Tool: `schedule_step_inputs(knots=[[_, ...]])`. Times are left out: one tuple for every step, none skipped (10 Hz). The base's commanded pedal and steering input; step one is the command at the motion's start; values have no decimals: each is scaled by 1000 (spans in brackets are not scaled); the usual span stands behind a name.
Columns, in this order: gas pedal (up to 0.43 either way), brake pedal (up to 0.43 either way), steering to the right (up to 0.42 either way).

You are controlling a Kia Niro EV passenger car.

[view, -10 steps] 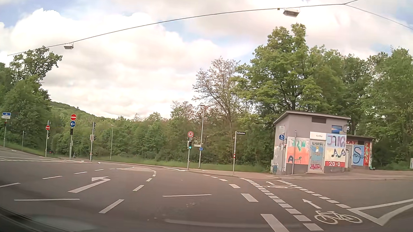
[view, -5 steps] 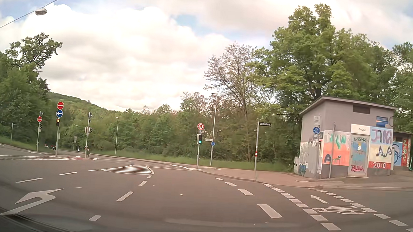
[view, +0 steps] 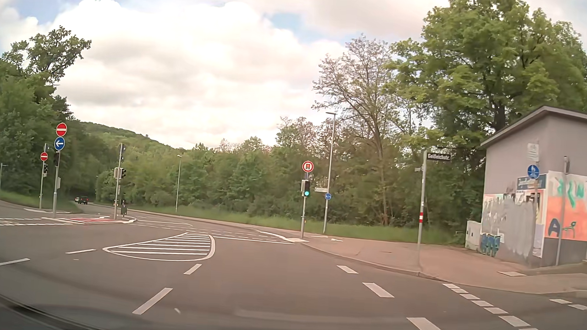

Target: Follow the waypoints while adhering to traffic rules and regulations

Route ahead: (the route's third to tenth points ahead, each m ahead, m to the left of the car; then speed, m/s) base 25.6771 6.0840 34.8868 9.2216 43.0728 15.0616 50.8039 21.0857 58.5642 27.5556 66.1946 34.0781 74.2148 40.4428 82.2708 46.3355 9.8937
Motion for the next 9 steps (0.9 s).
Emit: schedule_step_inputs(knots=[[28,0,-50],[28,0,-50],[0,0,-51],[0,0,-55],[0,0,-58],[0,0,-58],[0,0,-58],[0,0,-59],[0,0,-59]])
